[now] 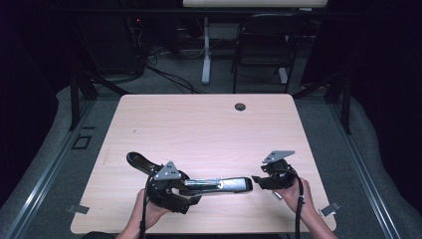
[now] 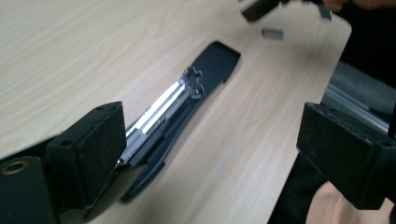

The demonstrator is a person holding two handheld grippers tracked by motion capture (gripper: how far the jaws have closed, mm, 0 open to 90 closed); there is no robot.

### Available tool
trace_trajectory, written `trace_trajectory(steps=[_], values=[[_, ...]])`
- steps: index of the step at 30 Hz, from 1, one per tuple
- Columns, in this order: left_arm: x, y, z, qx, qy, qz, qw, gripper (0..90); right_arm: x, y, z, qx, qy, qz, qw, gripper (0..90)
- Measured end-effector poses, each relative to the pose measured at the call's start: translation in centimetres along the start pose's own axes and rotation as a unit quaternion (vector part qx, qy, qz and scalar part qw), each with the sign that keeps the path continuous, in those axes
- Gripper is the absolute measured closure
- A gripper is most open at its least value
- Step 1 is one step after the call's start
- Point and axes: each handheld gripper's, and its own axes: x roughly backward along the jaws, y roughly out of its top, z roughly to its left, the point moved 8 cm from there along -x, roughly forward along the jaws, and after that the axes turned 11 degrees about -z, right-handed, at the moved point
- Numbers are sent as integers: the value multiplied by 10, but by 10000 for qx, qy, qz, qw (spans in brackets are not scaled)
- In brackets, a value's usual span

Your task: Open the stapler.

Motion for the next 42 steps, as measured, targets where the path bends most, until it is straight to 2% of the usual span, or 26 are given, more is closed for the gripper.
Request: trace_trajectory(steps=[1,6,8,10,13,16,17,18,21,25,26,28,31,34,35,37,38,39,42], values=[[1,-2,-1,16,-27,47,10000,69,1,-1,-2,-29,-27,26,10000,417],[6,-15,1,68,-241,306,9992,9,5,-12,-14,159,-116,713,9973,367],[8,-19,1,156,-281,360,9988,7,7,-11,-18,-57,-37,660,9978,359],[11,-23,2,175,-283,399,9986,6,10,-9,-21,-149,3,621,9980,284],[15,-27,4,230,-264,406,9986,6,13,-10,-25,-282,178,725,9968,219],[20,-31,7,246,-225,402,9986,6,13,-16,-30,-275,157,976,9947,177],[22,-32,8,207,-185,411,9988,6,12,-17,-31,-362,161,988,9943,162],[24,-33,9,204,-128,418,9988,6,11,-18,-33,-345,124,1053,9938,147],[28,-37,14,198,-70,493,9986,6,11,-19,-37,-349,62,1094,9934,135],[29,-43,21,334,-60,607,9976,5,14,-19,-41,-373,8,1067,9936,138],[29,-44,23,363,-60,642,9973,5,16,-19,-43,-333,14,1113,9932,132],[29,-46,27,426,1,669,9969,5,17,-19,-44,-421,86,1034,9937,95],[30,-49,30,505,-68,751,9959,5,19,-19,-48,-438,14,1042,9936,89],[31,-50,30,485,-121,770,9958,5,20,-21,-52,-506,-16,1102,9926,60],[32,-50,31,457,-81,766,9960,5,21,-23,-55,-461,-30,1234,9913,56],[34,-50,34,534,-60,708,9960,5,20,-24,-57,-514,-97,1161,9919,57],[35,-51,35,570,-78,708,9958,5,20,-24,-57,-518,-75,1211,9913,56],[36,-51,36,576,-2,711,9958,5,20,-25,-58,-533,-76,1199,9913,55],[36,-52,35,600,-78,692,9958,5,19,-25,-58,-549,-103,1228,9909,52]])
